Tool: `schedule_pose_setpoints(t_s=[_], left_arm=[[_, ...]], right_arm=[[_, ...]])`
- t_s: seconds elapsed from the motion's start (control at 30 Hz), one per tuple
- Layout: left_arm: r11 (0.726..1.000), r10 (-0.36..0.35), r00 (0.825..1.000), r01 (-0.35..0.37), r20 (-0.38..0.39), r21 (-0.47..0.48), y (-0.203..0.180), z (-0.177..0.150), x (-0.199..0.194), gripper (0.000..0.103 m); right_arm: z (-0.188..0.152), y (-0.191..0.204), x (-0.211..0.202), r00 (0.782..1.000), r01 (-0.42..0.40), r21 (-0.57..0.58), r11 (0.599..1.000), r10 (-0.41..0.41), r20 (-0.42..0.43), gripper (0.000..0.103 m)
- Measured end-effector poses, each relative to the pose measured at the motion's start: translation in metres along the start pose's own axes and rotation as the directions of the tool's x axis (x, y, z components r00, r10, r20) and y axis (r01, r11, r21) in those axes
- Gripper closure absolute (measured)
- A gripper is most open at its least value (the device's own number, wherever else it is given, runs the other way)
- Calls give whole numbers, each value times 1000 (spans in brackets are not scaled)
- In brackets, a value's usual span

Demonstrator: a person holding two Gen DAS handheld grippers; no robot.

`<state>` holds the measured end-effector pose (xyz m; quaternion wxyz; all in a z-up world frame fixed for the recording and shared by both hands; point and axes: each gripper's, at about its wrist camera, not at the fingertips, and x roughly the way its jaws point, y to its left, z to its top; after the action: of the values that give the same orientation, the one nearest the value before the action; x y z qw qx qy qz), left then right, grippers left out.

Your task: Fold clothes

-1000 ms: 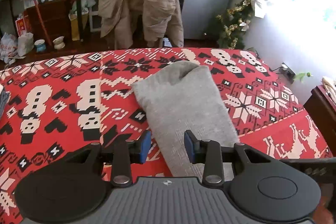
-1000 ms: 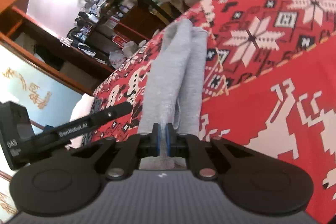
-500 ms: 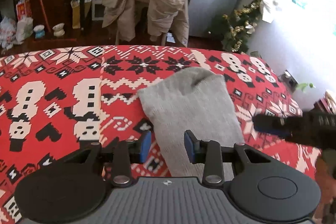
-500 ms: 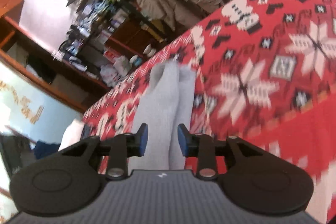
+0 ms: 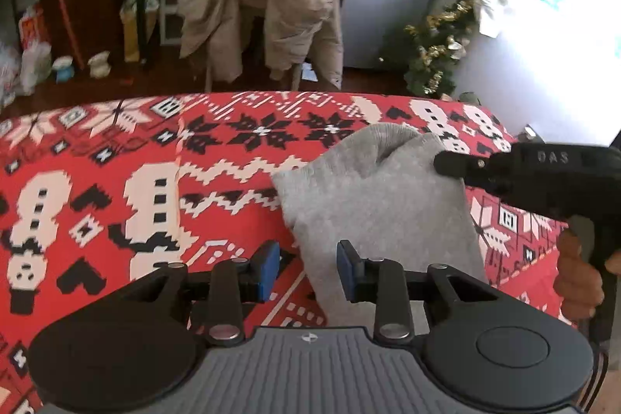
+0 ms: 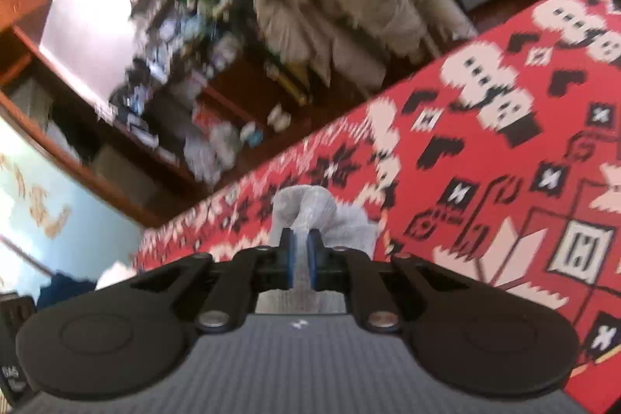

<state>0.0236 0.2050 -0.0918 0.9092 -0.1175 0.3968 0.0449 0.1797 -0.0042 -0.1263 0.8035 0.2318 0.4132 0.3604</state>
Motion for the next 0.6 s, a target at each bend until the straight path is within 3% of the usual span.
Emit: schedule_pose_setpoints(t_s=[0.13,0.27,0.4,0.47,0.6], left_arm=[[999,20,1000,-20,-11,25,-4,-3,2,72],[1000,17,1000,-17,-2,12,-2,-3,-8,72],[999,-20,1000,21,-6,40,-12,-10,-27,69],[996,-60,998,61,-24,59,-20,-18,-37,59],[991,-94,992,101,-81,89,-36,-40,-46,55]], right_arm=[[-5,-20,10,999,9,85,996,-6,-42,95],[-13,-25,10,999,29,109,994,-25,-39,75],[-30,-27,-23,1000,24,129,991,-21,-21,70],[-47,-26,-43,999,12,133,991,-6,-42,69],[-87,-23,-77,992,-3,121,993,18,-125,69]])
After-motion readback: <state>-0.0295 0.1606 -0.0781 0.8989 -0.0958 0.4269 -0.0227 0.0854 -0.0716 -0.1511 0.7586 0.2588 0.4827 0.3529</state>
